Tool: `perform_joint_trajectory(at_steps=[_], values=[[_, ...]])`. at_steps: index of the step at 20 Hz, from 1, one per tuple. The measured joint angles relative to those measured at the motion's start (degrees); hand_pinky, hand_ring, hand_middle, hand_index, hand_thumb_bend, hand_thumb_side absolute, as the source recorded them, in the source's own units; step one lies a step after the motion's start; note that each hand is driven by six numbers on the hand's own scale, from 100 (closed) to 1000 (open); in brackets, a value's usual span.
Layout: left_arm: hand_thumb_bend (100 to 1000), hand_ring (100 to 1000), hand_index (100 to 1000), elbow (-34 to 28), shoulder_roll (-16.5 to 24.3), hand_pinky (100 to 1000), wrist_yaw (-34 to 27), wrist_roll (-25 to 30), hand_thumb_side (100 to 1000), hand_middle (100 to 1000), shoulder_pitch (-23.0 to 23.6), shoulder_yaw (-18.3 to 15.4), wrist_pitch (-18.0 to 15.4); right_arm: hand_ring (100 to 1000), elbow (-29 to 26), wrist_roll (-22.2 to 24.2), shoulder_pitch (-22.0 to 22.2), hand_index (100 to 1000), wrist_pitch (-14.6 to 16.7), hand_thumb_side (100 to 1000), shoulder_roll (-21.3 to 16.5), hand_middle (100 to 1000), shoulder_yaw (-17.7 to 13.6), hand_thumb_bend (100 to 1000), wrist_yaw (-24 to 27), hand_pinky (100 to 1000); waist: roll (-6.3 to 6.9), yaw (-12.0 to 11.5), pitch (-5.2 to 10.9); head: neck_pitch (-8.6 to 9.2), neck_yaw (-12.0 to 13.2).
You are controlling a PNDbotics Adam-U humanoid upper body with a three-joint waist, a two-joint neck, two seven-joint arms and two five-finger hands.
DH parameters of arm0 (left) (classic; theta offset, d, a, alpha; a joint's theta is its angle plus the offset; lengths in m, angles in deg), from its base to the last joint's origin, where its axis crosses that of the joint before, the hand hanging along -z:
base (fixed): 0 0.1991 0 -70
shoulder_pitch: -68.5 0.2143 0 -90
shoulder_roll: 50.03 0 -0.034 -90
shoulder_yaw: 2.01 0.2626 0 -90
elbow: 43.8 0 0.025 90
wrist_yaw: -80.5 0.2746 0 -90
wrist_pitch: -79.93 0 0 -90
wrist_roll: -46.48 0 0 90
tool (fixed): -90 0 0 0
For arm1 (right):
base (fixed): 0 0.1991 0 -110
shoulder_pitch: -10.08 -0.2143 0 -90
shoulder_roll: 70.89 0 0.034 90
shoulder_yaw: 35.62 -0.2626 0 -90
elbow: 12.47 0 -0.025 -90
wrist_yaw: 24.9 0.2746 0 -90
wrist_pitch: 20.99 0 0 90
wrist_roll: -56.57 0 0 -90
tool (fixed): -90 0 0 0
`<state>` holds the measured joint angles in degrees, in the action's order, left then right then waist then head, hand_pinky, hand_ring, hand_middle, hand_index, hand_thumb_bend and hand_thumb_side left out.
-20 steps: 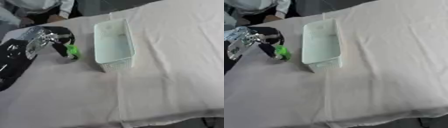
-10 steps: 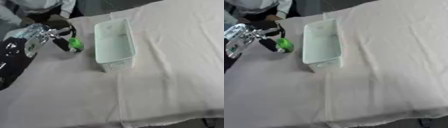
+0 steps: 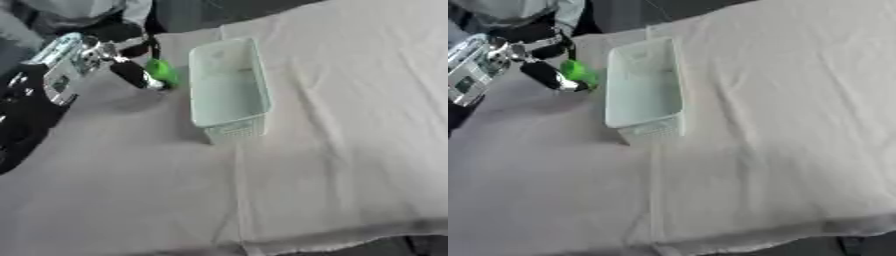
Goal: Pick up objects on the table and place them in the box.
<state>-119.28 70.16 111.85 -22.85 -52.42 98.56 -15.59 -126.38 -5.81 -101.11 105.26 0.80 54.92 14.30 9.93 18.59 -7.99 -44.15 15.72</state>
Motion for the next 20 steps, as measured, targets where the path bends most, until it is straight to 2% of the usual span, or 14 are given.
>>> perform_joint_trajectory(at_steps=[10, 16, 20], values=[[100, 100, 391, -5.68, 0.83, 100, -2.16, 0.63, 388, 110, -2.37, -0.34, 1.25, 786, 0.00, 0.10, 0.00, 897, -0.10, 560, -0.01, 847, 0.02, 100, 0.08, 691, 0.05, 0.01, 0.19, 0.00, -0.09], [100, 100, 409, -7.57, 0.96, 100, -3.72, 1.38, 464, 127, -3.24, 0.57, 1.19, 786, 0.00, 0.25, -0.11, 896, -0.25, 560, -0.29, 847, 0.31, 100, 0.47, 691, 0.20, 0.27, 0.32, 0.00, -0.10], [100, 100, 419, -7.52, 0.73, 100, -4.30, 0.91, 490, 144, -3.91, 2.44, -0.75, 786, 0.00, 0.37, -0.53, 896, -0.37, 560, -0.42, 847, 0.35, 100, 0.77, 692, 0.31, 0.44, 0.33, 0.00, -0.10]])
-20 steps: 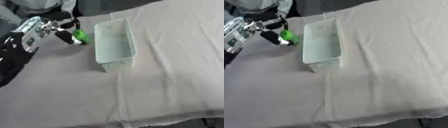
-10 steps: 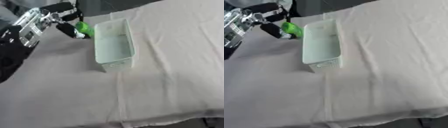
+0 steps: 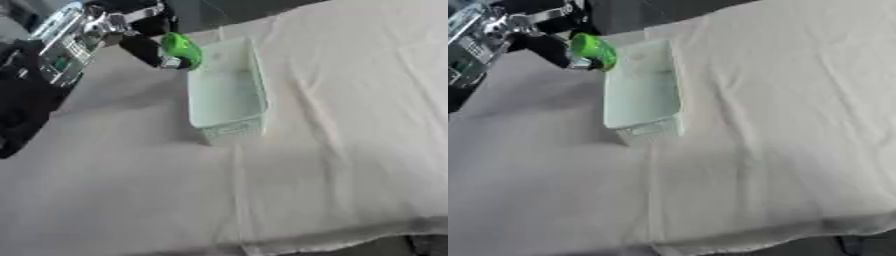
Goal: Pick up objects on the table and place them in the box.
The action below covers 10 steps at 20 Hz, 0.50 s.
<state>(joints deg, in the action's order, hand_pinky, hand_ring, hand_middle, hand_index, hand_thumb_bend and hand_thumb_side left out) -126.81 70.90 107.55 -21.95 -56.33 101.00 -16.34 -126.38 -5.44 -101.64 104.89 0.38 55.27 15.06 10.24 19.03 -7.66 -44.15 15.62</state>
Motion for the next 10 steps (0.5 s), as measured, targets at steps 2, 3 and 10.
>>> perform_joint_trajectory(at_steps=[2, 3, 10], values=[[100, 100, 425, 0.21, -0.09, 100, -0.03, -0.71, 492, 149, -0.22, 0.79, -1.14, 786, 0.00, 0.14, -0.23, 896, -0.14, 560, 0.00, 847, 0.01, 100, 0.23, 692, 0.13, 0.23, 0.00, 0.00, 0.00], [100, 100, 438, 0.37, -0.14, 100, 0.00, -1.17, 504, 180, -0.33, 1.10, -1.67, 786, 0.00, 0.16, -0.25, 896, -0.16, 560, 0.00, 847, 0.01, 100, 0.30, 692, 0.20, 0.25, 0.00, 0.00, 0.00], [656, 913, 1000, 1.30, -1.03, 1000, 2.01, -2.88, 802, 992, -1.15, 2.69, -5.65, 786, 0.00, 0.43, -0.72, 896, -0.43, 561, -0.01, 847, 0.11, 100, 0.83, 692, 0.35, 0.43, 0.04, 0.00, 0.00]])
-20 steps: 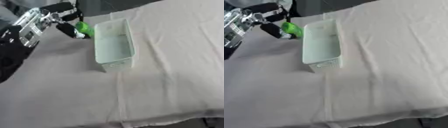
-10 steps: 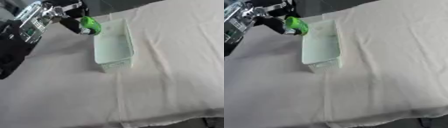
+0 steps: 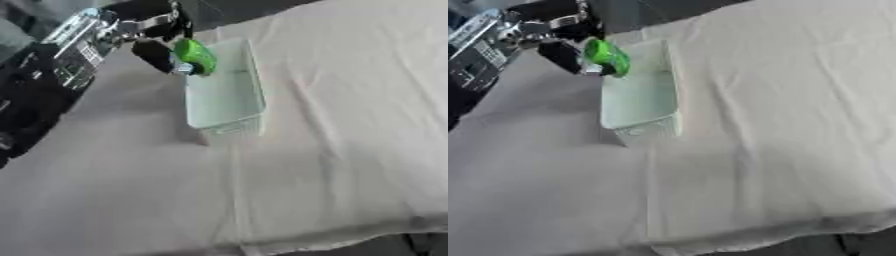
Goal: Pick up objects on the table and place them in the box.
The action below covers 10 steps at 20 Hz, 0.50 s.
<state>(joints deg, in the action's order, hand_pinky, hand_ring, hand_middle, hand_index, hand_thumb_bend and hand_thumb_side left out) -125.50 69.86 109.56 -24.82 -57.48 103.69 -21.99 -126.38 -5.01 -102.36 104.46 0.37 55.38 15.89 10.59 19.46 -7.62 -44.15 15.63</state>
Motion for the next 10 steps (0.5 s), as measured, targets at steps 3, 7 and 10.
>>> perform_joint_trajectory(at_steps=[3, 7, 10], values=[[731, 1000, 1000, -0.13, -0.06, 1000, 1.43, 0.44, 836, 1000, 0.03, -0.02, -3.91, 786, 0.00, 0.11, -0.21, 896, -0.11, 561, -0.01, 847, 0.09, 100, 0.34, 693, 0.12, 0.01, 0.09, 0.00, 0.00], [676, 1000, 1000, -0.14, -0.08, 1000, 1.54, -1.53, 846, 1000, 0.49, -0.60, -7.43, 786, 0.00, 0.20, -0.21, 896, -0.20, 560, -0.02, 847, 0.20, 100, 0.46, 693, 0.12, 0.00, 0.24, 0.00, 0.00], [539, 904, 968, -0.43, -0.67, 869, 1.05, -5.85, 696, 958, 1.59, -1.90, -7.86, 786, 0.00, 0.20, -0.20, 896, -0.20, 568, -0.02, 847, 0.20, 100, 0.46, 692, 0.12, -0.23, 0.32, 0.02, 0.00]])
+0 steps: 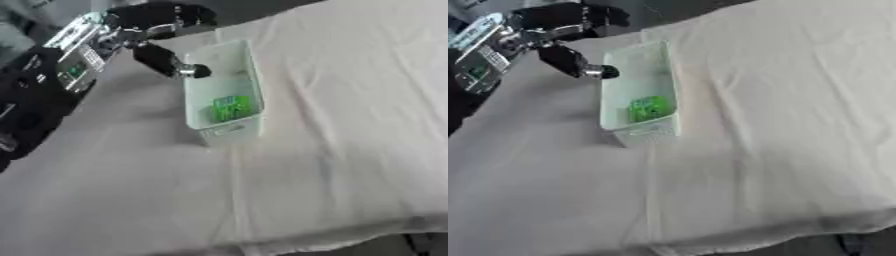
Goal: Pick up objects on the table and place them in the box.
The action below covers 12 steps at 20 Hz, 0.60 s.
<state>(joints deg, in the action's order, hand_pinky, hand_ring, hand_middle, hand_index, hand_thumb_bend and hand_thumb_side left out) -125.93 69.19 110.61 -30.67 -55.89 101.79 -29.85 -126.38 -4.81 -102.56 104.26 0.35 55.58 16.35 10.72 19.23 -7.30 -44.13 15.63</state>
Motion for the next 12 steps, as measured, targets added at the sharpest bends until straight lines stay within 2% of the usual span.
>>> perform_joint_trajectory(at_steps=[1, 3, 4, 6, 8, 12], values=[[445, 798, 891, -0.46, -0.34, 740, -0.63, -3.00, 547, 875, 0.78, -0.63, 0.39, 786, 0.00, 0.00, 0.01, 896, 0.00, 559, -0.01, 847, -0.01, 100, 0.00, 692, 0.00, -0.10, 0.00, 0.05, 0.00], [379, 617, 795, -2.35, -1.25, 596, -2.98, -11.38, 441, 754, 3.02, -2.01, 1.96, 786, 0.00, -0.02, 0.09, 896, 0.02, 559, -0.01, 846, -0.05, 100, -0.06, 691, -0.03, -0.47, 0.00, 1.21, 0.00], [353, 583, 777, -3.70, -1.81, 554, -4.57, -15.98, 398, 732, 4.34, -2.54, 2.89, 786, 0.00, -0.04, 0.31, 896, 0.04, 557, -0.01, 846, -0.13, 100, -0.10, 691, -0.10, -0.66, 0.00, 2.10, 0.00], [300, 541, 744, -7.12, -3.10, 500, -8.03, -24.44, 376, 708, 7.06, -3.36, 4.82, 785, 0.00, -0.14, 0.79, 897, 0.14, 555, -0.02, 846, -0.36, 100, -0.34, 690, -0.39, -1.04, -0.01, 4.27, 0.36], [265, 530, 736, -11.16, -5.13, 484, -11.78, -31.32, 401, 709, 9.84, -4.05, 6.59, 785, 0.00, -0.31, 1.49, 897, 0.31, 553, -0.02, 845, -0.40, 100, -0.84, 689, -0.70, -1.74, -0.08, 6.97, 1.69], [256, 529, 723, -19.49, -10.21, 478, -17.02, -38.95, 400, 698, 13.88, -5.82, 9.04, 783, 0.00, -0.81, 3.17, 898, 0.81, 549, -0.02, 844, -0.71, 100, -2.41, 687, -1.64, -3.09, -0.64, 11.54, 3.02]])
